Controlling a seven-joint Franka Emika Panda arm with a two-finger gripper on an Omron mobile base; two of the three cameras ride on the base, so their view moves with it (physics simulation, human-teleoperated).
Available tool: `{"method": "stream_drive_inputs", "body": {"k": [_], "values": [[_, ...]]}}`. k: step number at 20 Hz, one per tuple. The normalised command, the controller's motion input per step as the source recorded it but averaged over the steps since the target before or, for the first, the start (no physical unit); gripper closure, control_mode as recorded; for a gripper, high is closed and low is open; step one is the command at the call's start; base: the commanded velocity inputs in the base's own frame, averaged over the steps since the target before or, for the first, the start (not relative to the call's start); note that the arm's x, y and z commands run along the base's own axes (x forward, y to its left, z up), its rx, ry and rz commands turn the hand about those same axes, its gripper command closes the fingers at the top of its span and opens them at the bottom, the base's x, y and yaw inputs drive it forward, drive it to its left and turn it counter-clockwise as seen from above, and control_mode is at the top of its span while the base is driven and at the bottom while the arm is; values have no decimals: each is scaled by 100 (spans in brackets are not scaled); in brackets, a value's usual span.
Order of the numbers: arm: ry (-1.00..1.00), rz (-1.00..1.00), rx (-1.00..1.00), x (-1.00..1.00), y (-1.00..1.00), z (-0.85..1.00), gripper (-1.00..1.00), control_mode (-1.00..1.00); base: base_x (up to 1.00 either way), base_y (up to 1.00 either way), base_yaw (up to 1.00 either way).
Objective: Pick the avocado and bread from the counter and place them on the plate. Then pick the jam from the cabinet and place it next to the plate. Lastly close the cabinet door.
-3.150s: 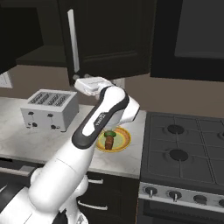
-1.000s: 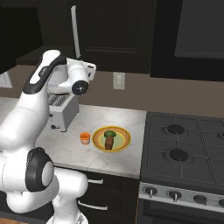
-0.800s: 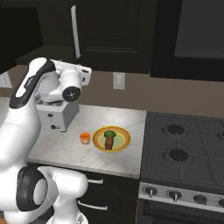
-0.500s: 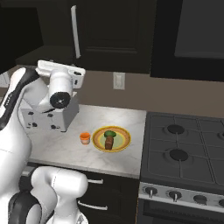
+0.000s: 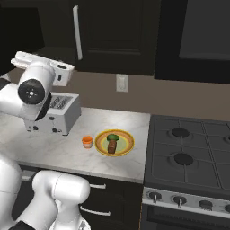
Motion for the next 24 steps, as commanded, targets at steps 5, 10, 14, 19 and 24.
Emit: {"method": "stream_drive_inputs", "body": {"k": [5,10,14,19,24], "values": [[25,0,-9,-76,5,53,-100,-100,0,0,0],[20,0,-18,-62,39,17,-100,-100,0,0,0],[16,0,-21,-72,42,8,-100,-100,0,0,0],[2,0,-21,-73,45,8,-100,-100,0,0,0],[0,0,-17,-73,33,17,-100,-100,0,0,0]]}}
